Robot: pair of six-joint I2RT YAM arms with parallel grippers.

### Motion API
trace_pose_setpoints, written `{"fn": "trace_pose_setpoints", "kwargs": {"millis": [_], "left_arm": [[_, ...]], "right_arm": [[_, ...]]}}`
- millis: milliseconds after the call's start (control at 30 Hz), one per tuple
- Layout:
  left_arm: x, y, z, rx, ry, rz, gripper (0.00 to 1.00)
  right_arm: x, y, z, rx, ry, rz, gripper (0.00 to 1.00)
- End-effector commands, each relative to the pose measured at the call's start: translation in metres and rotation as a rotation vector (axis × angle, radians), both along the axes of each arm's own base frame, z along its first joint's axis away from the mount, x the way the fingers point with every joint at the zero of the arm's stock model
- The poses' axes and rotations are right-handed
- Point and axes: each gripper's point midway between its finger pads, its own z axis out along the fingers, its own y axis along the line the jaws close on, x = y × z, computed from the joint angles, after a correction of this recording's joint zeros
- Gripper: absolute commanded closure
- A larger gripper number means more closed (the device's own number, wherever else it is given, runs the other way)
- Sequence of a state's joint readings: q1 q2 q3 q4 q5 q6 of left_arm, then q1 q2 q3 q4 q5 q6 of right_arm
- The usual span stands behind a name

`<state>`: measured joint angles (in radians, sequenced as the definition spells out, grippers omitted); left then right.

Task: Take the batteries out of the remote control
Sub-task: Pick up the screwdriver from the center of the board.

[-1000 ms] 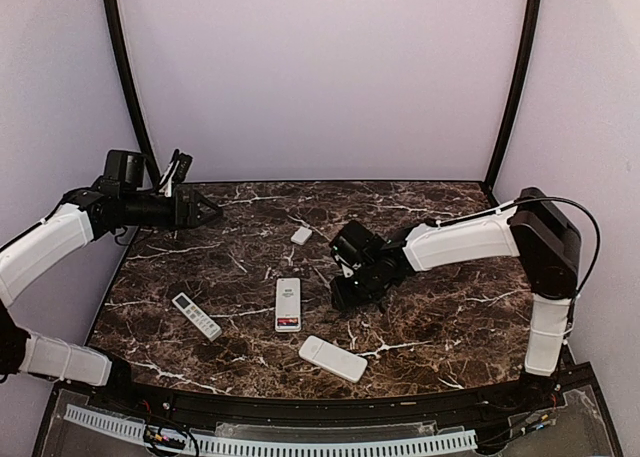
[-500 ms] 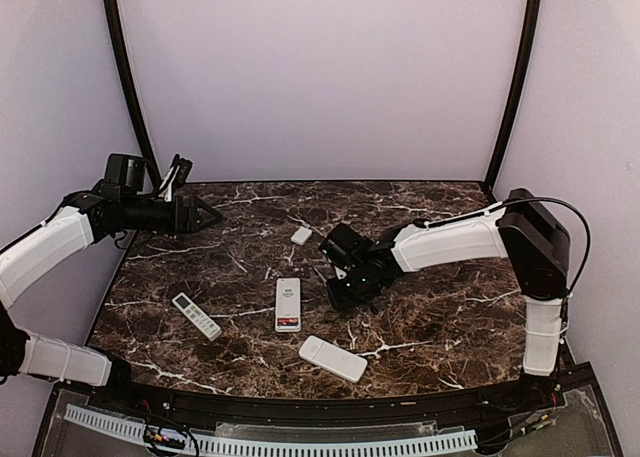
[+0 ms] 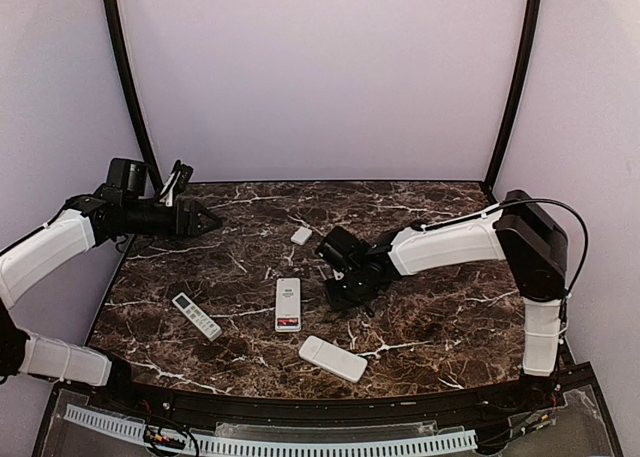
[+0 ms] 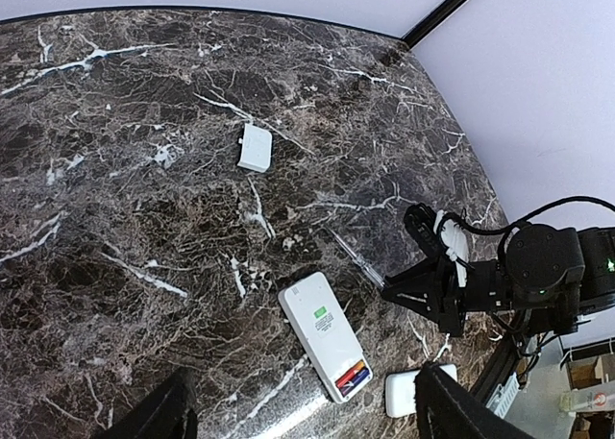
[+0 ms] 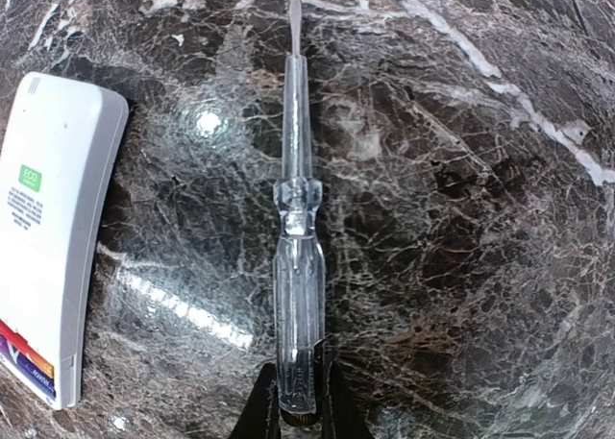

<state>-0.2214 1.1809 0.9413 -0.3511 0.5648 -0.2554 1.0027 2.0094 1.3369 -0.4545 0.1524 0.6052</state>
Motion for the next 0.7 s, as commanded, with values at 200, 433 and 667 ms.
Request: {"fn": "trace_pose_setpoints", "kwargs": {"millis": [200, 433, 667], "left_arm": [[-0.027, -0.032, -0.002, -0.084, 0.005, -0.055, 0.23], [-0.063, -0.094, -0.001, -0.260, 0.040, -0.186, 0.23], [-0.073, -0.118, 0.006, -0.374, 0.085, -0.209, 0.23]], "right_arm": [[-0.014, 0.020, 0.049, 0.213, -0.046, 0.105, 1.00], [-0.037, 0.026, 0.101, 0.394, -0.136, 0.256, 1.00], [-0.056, 0.047, 0.122, 0.427, -0.231, 0.369, 1.00]]}}
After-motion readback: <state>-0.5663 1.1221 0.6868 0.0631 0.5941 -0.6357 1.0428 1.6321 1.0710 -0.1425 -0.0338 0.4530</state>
